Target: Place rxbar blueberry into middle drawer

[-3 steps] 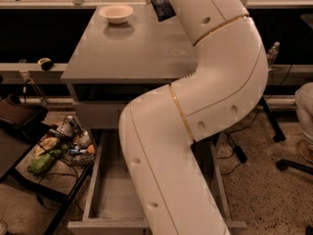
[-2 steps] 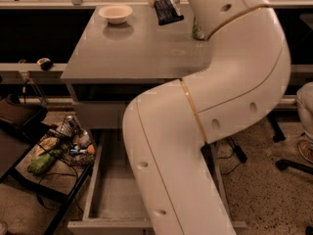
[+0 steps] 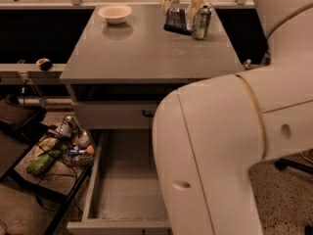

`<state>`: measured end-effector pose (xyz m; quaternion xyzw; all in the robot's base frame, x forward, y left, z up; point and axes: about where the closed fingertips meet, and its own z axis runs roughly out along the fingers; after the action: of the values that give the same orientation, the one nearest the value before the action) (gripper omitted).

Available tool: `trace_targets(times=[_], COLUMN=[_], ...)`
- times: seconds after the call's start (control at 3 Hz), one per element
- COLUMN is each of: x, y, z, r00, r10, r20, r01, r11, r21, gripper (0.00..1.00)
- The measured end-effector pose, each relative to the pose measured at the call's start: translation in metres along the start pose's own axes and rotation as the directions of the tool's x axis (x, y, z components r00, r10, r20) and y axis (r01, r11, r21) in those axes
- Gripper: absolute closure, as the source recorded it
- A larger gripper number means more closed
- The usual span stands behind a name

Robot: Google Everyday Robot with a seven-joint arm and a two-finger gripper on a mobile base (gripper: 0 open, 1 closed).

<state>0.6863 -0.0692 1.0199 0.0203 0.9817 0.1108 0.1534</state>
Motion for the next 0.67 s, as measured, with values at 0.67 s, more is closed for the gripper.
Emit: trace_targets(times=[0.67], x=[0.032], y=[0.044], z=[-0.051], r00=[0.992], r10=[-0.08], r20=[0.101], r01=[0.087], r11=[0.9937], r21=[-0.07], gripper=[1.0])
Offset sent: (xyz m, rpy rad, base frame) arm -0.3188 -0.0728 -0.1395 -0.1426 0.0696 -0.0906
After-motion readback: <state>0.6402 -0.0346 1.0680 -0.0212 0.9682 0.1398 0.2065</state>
